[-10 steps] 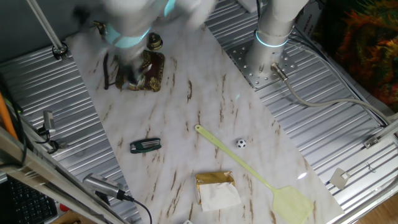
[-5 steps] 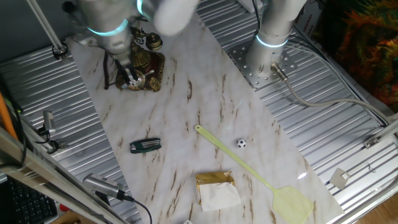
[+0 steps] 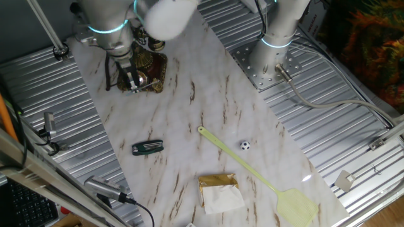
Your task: Dial a number on an old rotary phone
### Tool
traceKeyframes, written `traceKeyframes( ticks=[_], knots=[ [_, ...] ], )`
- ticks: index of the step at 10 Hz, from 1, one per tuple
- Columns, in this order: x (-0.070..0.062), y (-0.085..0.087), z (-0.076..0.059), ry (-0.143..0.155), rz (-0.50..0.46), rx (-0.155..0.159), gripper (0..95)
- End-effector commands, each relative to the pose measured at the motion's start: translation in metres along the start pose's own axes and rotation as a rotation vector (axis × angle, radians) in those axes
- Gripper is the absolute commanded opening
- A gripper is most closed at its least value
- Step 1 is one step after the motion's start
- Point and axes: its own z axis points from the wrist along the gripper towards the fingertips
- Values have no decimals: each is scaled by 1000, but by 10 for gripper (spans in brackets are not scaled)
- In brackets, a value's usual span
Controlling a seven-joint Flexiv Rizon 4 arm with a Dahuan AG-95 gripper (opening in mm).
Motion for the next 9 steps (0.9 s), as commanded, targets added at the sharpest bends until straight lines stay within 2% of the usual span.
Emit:
traceKeyframes(
  ticks=[1, 9],
  knots=[
    [4, 0, 1, -25, -122, 83, 0],
    [4, 1, 1, -41, -104, 70, 0]
  ],
)
